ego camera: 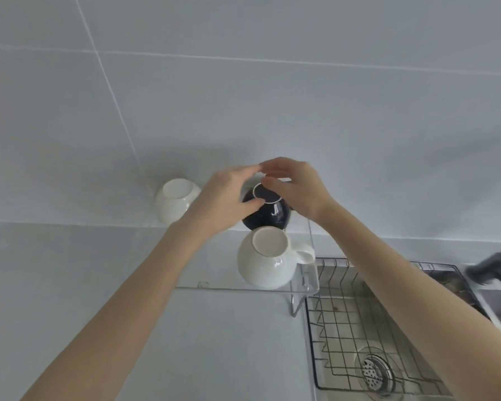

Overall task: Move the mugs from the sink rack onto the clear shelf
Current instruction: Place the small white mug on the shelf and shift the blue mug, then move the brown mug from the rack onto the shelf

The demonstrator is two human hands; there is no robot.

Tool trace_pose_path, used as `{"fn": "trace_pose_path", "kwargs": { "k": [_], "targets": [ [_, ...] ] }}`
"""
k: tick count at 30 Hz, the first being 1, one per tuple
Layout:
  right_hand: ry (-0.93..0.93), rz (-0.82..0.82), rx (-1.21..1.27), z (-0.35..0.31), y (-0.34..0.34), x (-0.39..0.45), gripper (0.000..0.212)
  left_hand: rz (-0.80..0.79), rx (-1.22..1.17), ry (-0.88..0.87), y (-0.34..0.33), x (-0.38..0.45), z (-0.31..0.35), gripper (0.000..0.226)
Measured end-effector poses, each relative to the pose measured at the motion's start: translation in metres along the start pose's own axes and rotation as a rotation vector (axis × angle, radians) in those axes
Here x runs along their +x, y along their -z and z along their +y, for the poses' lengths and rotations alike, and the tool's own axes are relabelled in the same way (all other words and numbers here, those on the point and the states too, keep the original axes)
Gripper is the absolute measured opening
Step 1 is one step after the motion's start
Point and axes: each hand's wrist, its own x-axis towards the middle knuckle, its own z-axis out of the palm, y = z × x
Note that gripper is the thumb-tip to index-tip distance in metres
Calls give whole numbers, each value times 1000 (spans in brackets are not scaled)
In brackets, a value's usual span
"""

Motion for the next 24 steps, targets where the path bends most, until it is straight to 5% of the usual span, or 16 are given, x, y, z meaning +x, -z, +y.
{"fn": "trace_pose_path", "kwargs": {
  "k": [5, 12, 18, 24],
  "targets": [
    [-65, 225, -10, 49, 100, -77, 20, -64, -276, -89, -82, -12, 77, 53],
    [-421, 429, -11, 176, 174, -163, 29, -450, -359, -4, -232, -13, 130, 68],
    [-643, 248, -81, 278, 186, -192, 66, -594, -316, 173, -326, -10, 123, 82],
    [-674, 63, -191, 328, 171, -186, 92, -698, -275, 253, -393, -5, 112, 97]
  ]
}}
